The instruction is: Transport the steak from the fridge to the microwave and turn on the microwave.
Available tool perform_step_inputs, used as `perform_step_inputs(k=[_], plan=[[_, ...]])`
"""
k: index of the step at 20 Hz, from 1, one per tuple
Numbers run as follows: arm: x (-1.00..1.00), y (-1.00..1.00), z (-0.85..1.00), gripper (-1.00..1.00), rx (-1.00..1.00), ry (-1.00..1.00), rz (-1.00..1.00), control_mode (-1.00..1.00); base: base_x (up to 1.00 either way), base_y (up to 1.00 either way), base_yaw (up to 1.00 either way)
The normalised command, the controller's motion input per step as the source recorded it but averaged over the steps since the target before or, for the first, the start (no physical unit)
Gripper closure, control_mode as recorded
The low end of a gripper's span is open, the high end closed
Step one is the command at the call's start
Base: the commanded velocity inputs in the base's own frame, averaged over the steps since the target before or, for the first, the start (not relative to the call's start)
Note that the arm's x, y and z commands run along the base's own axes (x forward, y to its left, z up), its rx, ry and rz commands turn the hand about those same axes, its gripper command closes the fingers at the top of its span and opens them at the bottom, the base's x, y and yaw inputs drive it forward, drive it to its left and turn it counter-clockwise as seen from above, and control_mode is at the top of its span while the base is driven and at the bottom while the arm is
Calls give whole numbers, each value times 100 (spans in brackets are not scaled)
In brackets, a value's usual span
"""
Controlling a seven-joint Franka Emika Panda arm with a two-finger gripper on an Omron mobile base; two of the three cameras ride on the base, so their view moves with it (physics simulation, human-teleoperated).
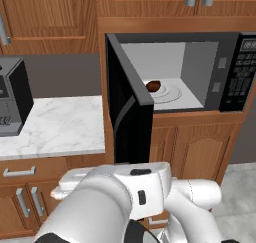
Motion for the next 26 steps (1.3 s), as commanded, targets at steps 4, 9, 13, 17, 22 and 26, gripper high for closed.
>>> perform_step_inputs(k=[4,9,13,17,22,26], plan=[[36,32,-14,100,-8,0,-14,-100,0,0,0],[44,28,-23,100,-9,0,-14,-100,0,0,0],[50,16,-33,100,-11,0,-16,-100,0,0,0],[46,4,-35,100,-11,0,-17,-100,0,0,0],[36,0,-28,100,-9,-3,-18,-100,0,0,0],[27,0,-18,100,-7,-4,-19,-100,0,0,0]])
